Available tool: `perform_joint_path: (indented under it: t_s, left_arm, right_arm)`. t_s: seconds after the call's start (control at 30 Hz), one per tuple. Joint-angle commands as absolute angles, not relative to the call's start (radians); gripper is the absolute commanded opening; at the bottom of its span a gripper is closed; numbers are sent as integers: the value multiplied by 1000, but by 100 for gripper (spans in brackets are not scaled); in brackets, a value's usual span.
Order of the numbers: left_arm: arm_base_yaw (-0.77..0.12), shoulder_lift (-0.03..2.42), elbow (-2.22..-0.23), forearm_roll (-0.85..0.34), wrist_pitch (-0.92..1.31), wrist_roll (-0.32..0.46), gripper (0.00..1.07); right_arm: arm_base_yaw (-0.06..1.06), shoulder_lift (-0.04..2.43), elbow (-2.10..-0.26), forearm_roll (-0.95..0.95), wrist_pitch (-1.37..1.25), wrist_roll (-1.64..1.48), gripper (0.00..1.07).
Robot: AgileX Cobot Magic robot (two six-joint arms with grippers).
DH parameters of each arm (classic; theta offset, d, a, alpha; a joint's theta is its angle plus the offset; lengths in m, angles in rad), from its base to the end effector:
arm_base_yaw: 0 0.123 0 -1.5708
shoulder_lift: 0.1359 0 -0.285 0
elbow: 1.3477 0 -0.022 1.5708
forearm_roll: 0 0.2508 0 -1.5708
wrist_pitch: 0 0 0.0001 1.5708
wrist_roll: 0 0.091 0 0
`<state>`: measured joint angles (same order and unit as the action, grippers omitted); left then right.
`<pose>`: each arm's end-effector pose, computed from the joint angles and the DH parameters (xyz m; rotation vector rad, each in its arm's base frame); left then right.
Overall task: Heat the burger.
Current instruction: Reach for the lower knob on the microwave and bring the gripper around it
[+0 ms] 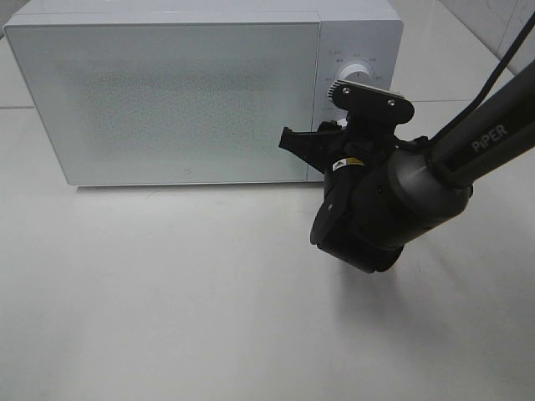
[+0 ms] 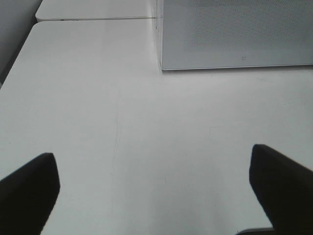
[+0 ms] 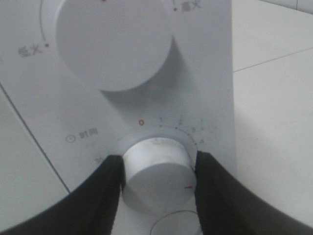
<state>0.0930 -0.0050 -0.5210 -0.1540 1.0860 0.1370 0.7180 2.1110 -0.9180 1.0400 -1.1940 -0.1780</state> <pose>-0.0085 -0.0132 0.2818 0.0565 2.0334 -0.0396 0.3220 0.1844 0.1202 0.3718 1.6474 0.0000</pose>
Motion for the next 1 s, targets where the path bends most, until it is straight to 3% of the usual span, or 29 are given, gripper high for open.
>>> perform_joint_path:
  t_s: [0.03,0.37,1.0]
  left_arm:
    - [96,-22,-518,-158,1073,129,98]
    - [96,-22,-518,-158,1073,129,98]
    - [96,-22,-518,-158,1073,129,98]
  right_arm:
    - [705,2105,-951,906,-1288,13,6]
    - [705,2105,-951,849,-1260,280,6]
    - [705,2105,-951,759,-1266,503,6]
